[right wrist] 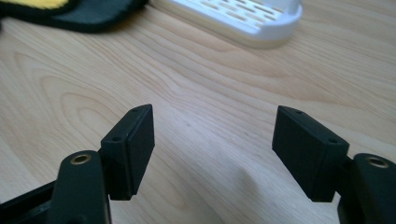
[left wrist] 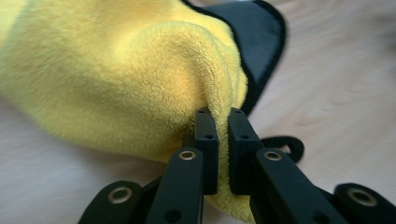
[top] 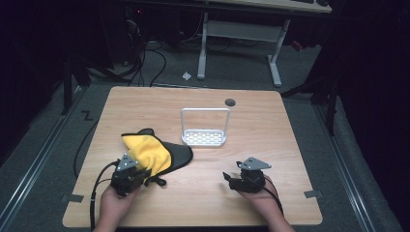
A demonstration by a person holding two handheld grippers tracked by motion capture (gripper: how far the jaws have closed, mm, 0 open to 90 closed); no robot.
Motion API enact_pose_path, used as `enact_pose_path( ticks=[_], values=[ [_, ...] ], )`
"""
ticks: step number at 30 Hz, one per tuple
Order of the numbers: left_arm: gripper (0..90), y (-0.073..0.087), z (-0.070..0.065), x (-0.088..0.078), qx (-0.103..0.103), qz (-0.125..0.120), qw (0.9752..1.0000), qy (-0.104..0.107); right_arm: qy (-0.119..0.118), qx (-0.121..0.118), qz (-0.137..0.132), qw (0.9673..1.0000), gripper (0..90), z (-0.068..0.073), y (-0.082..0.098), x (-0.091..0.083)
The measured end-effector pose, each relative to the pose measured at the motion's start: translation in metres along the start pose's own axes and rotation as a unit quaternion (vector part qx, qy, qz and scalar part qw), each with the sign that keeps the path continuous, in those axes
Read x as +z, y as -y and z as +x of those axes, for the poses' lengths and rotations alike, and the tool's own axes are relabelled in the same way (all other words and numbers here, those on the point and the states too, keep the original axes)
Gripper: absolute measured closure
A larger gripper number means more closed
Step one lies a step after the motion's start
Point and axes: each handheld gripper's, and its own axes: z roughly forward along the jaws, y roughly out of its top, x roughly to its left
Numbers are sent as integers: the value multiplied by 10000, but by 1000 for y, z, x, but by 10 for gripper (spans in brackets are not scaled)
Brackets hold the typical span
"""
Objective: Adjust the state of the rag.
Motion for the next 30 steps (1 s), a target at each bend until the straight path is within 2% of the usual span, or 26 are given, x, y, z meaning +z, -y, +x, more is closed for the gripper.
enact_pose_path(
  ticks=[2,3,4,5,6,10,11,12,16,17,19,22,24,26,27,29,30],
  values=[
    [851,4,-13,3,84,31,9995,293,-21,-37,2,10000,333,2,-1,2],
    [851,6,-23,4,216,87,9987,449,-42,-79,19,10000,345,5,-2,3],
    [851,7,-29,4,290,100,9983,499,-95,-112,35,9999,361,8,-3,5],
    [851,8,-44,6,434,117,9961,753,-186,-170,48,9997,386,12,-6,9],
    [851,8,-44,6,434,117,9961,753,-228,-177,55,9996,394,14,-7,11],
    [851,10,-68,10,627,178,9916,1119,-318,-278,67,9991,411,23,-12,18],
    [851,10,-77,13,685,198,9896,1245,-364,-328,78,9988,416,27,-15,22],
    [851,10,-77,13,685,198,9896,1245,-364,-328,78,9988,416,27,-15,22],
    [851,10,-89,17,774,217,9866,1423,-334,-303,99,9989,411,27,-19,31],
    [851,10,-90,17,791,210,9863,1432,-339,-167,128,9992,383,23,-20,37],
    [850,10,-92,18,797,199,9857,1472,-342,-109,183,9992,379,19,-20,41],
    [850,10,-93,20,801,197,9853,1497,-456,172,368,9981,380,11,-18,51],
    [850,10,-93,20,802,196,9851,1508,-468,173,374,9981,397,11,-18,51],
    [850,10,-93,20,805,187,9848,1525,-542,162,418,9975,500,13,-18,49],
    [850,9,-93,20,802,176,9848,1531,-540,-15,426,9976,634,17,-18,48],
    [849,9,-93,20,784,144,9848,1541,-531,-69,442,9976,775,19,-18,46],
    [849,9,-93,20,784,144,9848,1541,-531,-69,442,9976,775,19,-18,46]
  ],
)
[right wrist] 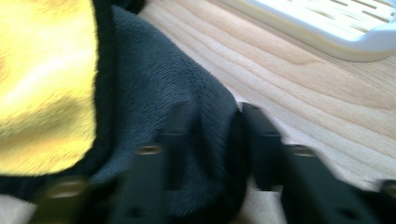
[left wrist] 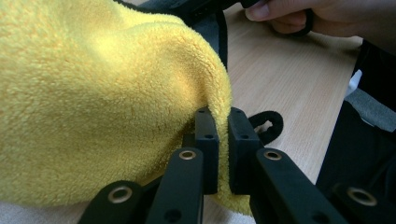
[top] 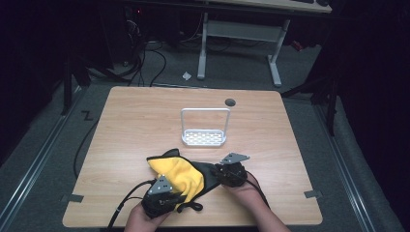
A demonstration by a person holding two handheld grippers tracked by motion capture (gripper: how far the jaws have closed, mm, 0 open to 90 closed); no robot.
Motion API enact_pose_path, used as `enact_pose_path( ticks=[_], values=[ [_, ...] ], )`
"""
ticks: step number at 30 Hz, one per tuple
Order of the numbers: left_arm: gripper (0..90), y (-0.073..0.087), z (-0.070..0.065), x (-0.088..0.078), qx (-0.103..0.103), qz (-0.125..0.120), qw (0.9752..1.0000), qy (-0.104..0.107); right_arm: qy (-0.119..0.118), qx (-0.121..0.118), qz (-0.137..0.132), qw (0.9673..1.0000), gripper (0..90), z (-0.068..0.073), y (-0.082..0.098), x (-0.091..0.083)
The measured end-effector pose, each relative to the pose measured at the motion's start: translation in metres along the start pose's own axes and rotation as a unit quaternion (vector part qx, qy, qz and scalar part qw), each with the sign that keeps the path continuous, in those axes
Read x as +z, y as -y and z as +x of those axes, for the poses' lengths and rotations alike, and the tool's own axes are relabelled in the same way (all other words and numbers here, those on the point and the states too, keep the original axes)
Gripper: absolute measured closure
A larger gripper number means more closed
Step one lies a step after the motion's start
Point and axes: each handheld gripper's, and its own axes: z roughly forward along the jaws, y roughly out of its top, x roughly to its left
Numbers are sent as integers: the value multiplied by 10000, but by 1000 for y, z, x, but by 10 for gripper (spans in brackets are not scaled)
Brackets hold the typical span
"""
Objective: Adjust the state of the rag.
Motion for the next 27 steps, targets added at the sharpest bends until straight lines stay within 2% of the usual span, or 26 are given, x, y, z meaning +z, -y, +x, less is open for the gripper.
enact_pose_path(
  ticks=[2,5,8,9,10,12,13,15,16,17,18,20,24,27],
  values=[
    [849,-4,2,-1,-6,-114,9999,-5,65,-28,-62,10000,825,0,-1,-8],
    [848,-11,3,1,3,-200,9998,-2,166,3,-203,9997,831,-3,-2,-17],
    [849,-26,4,7,57,-370,9993,40,442,82,-486,9978,831,-13,-2,-39],
    [849,-40,3,13,165,-473,9987,30,641,204,-719,9951,830,-22,-2,-59],
    [849,-40,3,13,165,-473,9987,30,742,264,-867,9931,830,-26,-2,-70],
    [849,-55,3,16,237,-633,9977,43,947,375,-1146,9882,828,-34,-1,-93],
    [849,-62,2,16,272,-714,9971,49,947,375,-1146,9882,828,-34,-1,-93],
    [849,-73,3,11,309,-861,9958,37,1109,426,-1421,9827,825,-38,0,-113],
    [850,-74,4,8,320,-891,9955,-14,1124,443,-1509,9811,823,-37,0,-119],
    [849,-74,6,5,325,-894,9955,-56,1007,483,-1566,9813,814,-35,0,-121],
    [849,-72,8,1,300,-883,9956,-122,1007,483,-1566,9813,814,-35,0,-121],
    [850,-62,17,-7,193,-808,9962,-252,740,438,-1481,9852,766,-28,2,-111],
    [850,-28,37,-22,-170,-554,9973,-448,309,363,-1252,9910,630,-13,2,-94],
    [849,-6,49,-32,-387,-382,9968,-585,219,234,-1248,9917,598,-5,-2,-91]
  ],
)
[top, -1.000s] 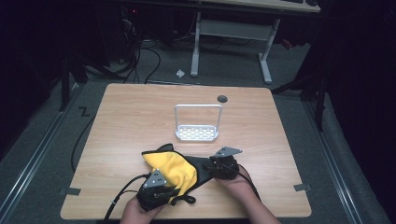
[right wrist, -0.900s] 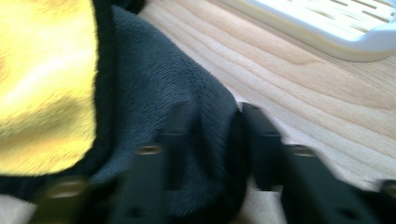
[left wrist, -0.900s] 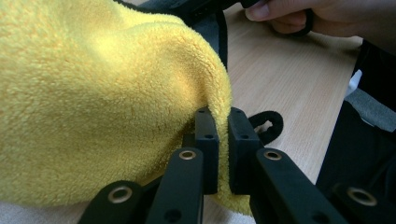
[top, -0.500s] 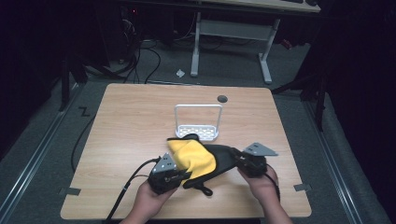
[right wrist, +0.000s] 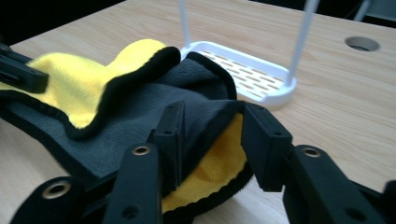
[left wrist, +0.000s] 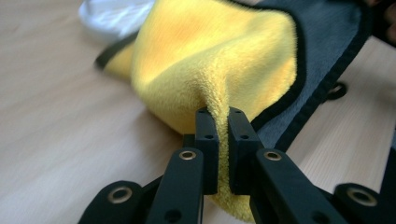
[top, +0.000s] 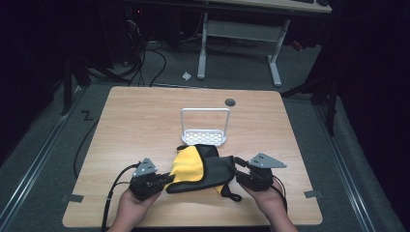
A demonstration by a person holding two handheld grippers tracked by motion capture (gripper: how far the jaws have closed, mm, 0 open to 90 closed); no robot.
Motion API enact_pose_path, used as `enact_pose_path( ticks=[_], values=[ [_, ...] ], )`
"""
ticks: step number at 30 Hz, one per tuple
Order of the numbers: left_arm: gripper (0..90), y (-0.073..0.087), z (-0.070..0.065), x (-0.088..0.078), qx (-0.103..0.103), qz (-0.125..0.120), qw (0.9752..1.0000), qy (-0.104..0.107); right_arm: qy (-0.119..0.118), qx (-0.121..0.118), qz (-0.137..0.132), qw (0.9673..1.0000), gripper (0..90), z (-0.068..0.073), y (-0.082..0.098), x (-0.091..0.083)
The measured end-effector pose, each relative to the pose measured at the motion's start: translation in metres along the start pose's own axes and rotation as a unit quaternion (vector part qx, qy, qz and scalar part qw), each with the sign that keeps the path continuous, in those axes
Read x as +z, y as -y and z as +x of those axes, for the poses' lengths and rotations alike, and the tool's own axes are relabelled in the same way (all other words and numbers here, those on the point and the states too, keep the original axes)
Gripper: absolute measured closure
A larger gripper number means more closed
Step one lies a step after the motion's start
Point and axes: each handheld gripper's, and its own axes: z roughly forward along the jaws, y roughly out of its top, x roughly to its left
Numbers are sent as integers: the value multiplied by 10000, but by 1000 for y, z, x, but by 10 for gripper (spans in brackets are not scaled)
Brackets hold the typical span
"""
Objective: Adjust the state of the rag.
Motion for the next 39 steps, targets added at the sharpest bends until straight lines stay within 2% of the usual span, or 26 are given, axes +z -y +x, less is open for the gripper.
enact_pose_path(
  ticks=[3,5,7,8,12,13,14,15,17,18,19,21,22,24,25,29,30,31,32,33,34,35,36,37,38,39],
  values=[
    [849,15,15,-7,-141,230,9995,-191,18,-35,-28,10000,598,1,-1,2],
    [847,26,29,-11,-389,312,9984,-279,45,-30,9,10000,604,1,0,5],
    [843,31,38,-15,-586,301,9974,-294,98,-79,209,9997,622,1,4,16],
    [843,32,40,-17,-619,300,9970,-342,98,-79,209,9997,622,1,4,16],
    [836,35,45,-22,-675,264,9964,-435,-159,-180,787,9966,626,15,17,49],
    [834,35,45,-22,-675,264,9964,-435,-159,-180,787,9966,626,15,17,49],
    [834,36,46,-22,-689,262,9963,-439,-206,-245,887,9955,626,20,19,56],
    [831,37,47,-24,-717,249,9961,-456,-342,-345,1101,9927,622,33,23,67],
    [831,37,49,-25,-735,230,9960,-453,-357,-425,1141,9919,623,36,23,69],
    [829,38,50,-26,-764,216,9958,-448,-414,-603,1281,9891,666,45,27,75],
    [829,38,50,-26,-764,216,9958,-448,-414,-603,1281,9891,666,45,27,75],
    [829,39,52,-26,-826,205,9956,-401,-291,-796,1368,9870,816,49,30,76],
    [829,39,53,-26,-832,201,9956,-381,-320,-813,1413,9861,898,48,30,75],
    [829,39,53,-25,-842,195,9956,-362,-315,-812,1425,9860,900,47,30,74],
    [829,39,53,-25,-852,194,9956,-346,-318,-824,1415,9860,900,45,30,73],
    [829,39,49,-22,-863,200,9959,-186,-73,-705,1418,9873,900,31,32,68],
    [829,38,44,-18,-837,223,9962,-68,171,-637,1436,9874,900,17,33,64],
    [829,38,44,-18,-837,223,9962,-68,289,-586,1434,9875,900,8,34,62],
    [829,38,41,-16,-797,244,9965,-1,289,-586,1434,9875,900,8,34,62],
    [829,37,36,-13,-724,281,9969,100,419,-504,1421,9877,900,-2,34,60],
    [828,36,32,-10,-673,303,9972,145,716,-437,1465,9856,900,-22,35,55],
    [828,35,28,-8,-605,335,9974,220,716,-437,1465,9856,900,-22,35,55],
    [827,34,24,-5,-538,372,9976,237,908,-451,1513,9833,900,-31,35,53],
    [826,34,21,-3,-453,399,9980,209,1178,-481,1584,9791,900,-39,37,52],
    [825,34,20,-2,-425,393,9981,199,1255,-383,1531,9795,900,-49,38,50],
    [822,34,20,-2,-450,396,9980,212,1214,-73,1519,9809,900,-59,38,47]
  ],
)
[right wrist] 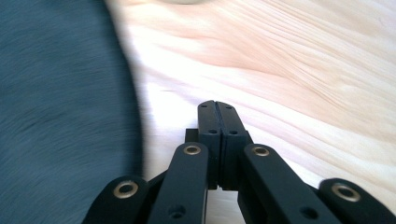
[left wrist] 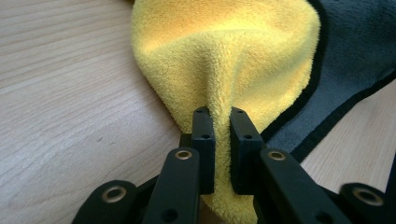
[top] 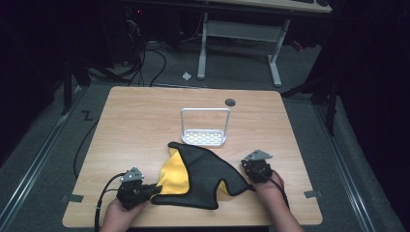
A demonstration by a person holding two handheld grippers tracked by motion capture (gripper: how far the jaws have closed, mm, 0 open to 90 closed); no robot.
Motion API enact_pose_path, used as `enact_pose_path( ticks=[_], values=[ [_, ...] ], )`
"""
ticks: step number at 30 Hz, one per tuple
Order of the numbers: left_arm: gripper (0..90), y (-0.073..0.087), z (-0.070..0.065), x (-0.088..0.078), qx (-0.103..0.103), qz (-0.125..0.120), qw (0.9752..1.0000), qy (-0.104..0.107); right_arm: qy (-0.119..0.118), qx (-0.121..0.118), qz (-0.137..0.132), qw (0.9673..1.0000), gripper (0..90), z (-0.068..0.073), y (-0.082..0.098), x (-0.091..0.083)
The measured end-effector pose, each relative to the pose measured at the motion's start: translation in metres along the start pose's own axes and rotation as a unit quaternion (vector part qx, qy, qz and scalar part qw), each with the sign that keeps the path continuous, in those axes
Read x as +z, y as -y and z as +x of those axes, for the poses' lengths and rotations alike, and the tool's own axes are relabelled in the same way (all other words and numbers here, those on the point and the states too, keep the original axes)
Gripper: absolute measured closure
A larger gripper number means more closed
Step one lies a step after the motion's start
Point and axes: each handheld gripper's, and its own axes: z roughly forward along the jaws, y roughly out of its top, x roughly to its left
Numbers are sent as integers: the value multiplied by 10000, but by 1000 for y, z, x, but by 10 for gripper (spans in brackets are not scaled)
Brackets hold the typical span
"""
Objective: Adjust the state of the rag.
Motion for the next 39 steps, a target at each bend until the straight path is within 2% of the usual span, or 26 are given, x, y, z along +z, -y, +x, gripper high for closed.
enact_pose_path(
  ticks=[2,4,5,6,7,8,9,10,11,12,13,16,18,19,20,21,22,24,28,30,31,33,35,36,37,39],
  values=[
    [798,0,1,-2,-64,-23,10000,13,81,47,7,10000,900,-5,1,-1],
    [757,-1,-1,-6,-39,-65,10000,-29,-28,86,-123,9999,900,-4,0,-6],
    [732,-2,-4,-9,10,-131,9999,-41,-118,-16,-374,9992,900,7,-3,-18],
    [732,-4,-6,-11,47,-175,9998,-67,-118,-16,-374,9992,900,7,-3,-18],
    [701,-6,-10,-14,121,-275,9995,-119,-341,-82,-519,9980,900,20,-3,-28],
    [696,-8,-13,-16,157,-332,9992,-139,-440,-127,-533,9975,900,24,-2,-30],
    [696,-10,-16,-18,190,-415,9989,-144,-440,-127,-533,9975,900,24,-2,-30],
    [687,-16,-23,-20,249,-560,9981,-74,-701,-170,-480,9962,900,35,3,-34],
    [681,-16,-23,-20,249,-560,9981,-74,-834,-154,-417,9955,900,40,6,-35],
    [681,-19,-28,-18,328,-582,9978,-17,-834,-154,-417,9955,900,40,6,-35],
    [668,-23,-35,-13,468,-553,9974,9,-963,-246,-236,9948,900,49,13,-35],
    [634,-31,-51,8,742,-376,9965,111,-1040,-274,-118,9941,900,53,17,-34],
    [625,-35,-57,18,897,-301,9955,45,-1015,-341,49,9942,900,56,22,-32],
    [622,-36,-59,24,947,-294,9951,17,-1028,-334,-9,9941,900,54,23,-32],
    [622,-36,-59,28,966,-247,9950,-1,-951,-283,22,9951,900,52,23,-32],
    [625,-35,-58,31,990,-182,9949,-40,-772,-261,14,9967,900,45,24,-31],
    [625,-34,-57,34,1003,-74,9949,-95,-772,-261,14,9967,900,45,24,-31],
    [645,-28,-54,38,987,58,9950,-148,-670,-145,-11,9976,900,32,24,-29],
    [661,-23,-51,37,850,92,9963,-29,-369,112,-46,9992,900,5,17,-17],
    [672,-19,-53,38,821,169,9964,92,-235,187,-65,9995,900,-6,12,-11],
    [685,-17,-55,39,840,245,9961,134,-81,170,-49,9998,900,-16,7,-4],
    [689,-13,-59,41,883,323,9953,224,-25,153,-48,9999,900,-18,5,-2],
    [690,-11,-63,41,898,321,9951,268,-68,304,-58,9995,900,-25,3,1],
    [690,-12,-64,40,882,311,9953,250,-7,311,-17,9995,900,-26,1,0],
    [690,-14,-64,39,865,237,9957,233,41,276,-71,9996,900,-24,1,-5],
    [680,-19,-66,37,878,94,9958,248,-117,278,-351,9989,900,-18,-2,-20]
  ],
)
